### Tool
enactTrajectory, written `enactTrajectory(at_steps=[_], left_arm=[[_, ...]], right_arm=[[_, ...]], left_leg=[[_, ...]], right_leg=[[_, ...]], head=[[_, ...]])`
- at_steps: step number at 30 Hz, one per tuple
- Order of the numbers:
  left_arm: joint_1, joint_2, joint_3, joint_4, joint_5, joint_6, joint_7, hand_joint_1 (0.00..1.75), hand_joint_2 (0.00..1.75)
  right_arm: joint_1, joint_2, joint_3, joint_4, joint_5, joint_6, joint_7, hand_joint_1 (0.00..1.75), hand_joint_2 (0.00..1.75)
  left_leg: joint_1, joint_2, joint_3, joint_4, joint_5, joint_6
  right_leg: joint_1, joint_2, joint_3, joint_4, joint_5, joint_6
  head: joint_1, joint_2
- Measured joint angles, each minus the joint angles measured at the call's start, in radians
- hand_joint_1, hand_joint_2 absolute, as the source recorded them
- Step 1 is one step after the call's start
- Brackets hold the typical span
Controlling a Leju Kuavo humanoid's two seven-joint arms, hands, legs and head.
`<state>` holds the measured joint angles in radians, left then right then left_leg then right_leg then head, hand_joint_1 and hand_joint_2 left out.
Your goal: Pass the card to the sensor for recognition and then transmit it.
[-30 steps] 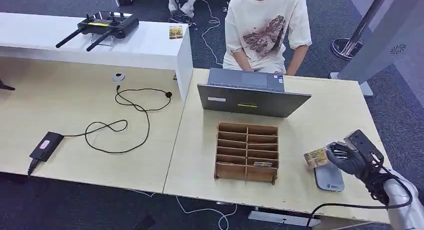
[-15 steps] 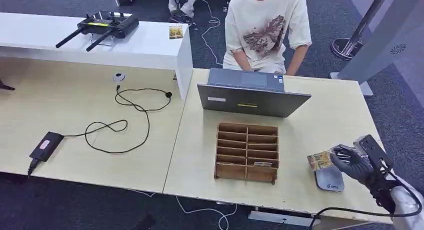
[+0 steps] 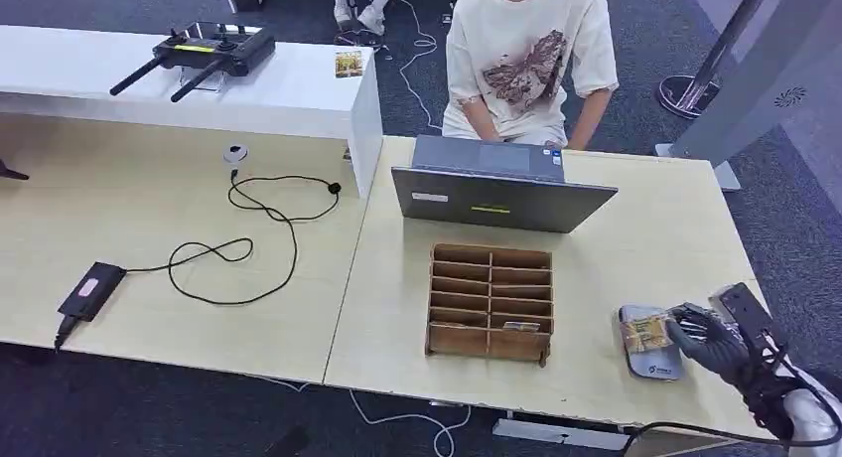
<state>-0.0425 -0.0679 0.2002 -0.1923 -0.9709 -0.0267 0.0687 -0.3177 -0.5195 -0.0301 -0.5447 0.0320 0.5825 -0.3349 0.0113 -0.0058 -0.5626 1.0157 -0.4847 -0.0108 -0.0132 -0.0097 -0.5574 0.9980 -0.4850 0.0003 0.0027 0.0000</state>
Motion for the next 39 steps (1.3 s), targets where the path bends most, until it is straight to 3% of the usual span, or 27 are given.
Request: enactTrajectory(at_steps=[15,39], left_arm=[[-0.002,0.000,0.015,0.000,-0.010,-0.002,0.000,0.00,0.00],[-0.013,-0.008,0.015,0.000,-0.030,-0.007,0.012,0.00,0.00]], right_arm=[[0.016,-0.001,-0.025,0.000,-0.006,-0.010,0.008,1.75,1.75],[-0.021,0.018,-0.035,0.069,0.097,-0.138,0.080,1.75,1.75]], left_leg=[[0.000,0.001,0.000,0.000,0.000,0.000],[0.000,0.001,0.000,0.000,0.000,0.000]], right_leg=[[0.000,0.000,0.000,0.000,0.000,0.000],[0.000,0.000,0.000,0.000,0.000,0.000]], head=[[0.000,0.000],[0.000,0.000]])
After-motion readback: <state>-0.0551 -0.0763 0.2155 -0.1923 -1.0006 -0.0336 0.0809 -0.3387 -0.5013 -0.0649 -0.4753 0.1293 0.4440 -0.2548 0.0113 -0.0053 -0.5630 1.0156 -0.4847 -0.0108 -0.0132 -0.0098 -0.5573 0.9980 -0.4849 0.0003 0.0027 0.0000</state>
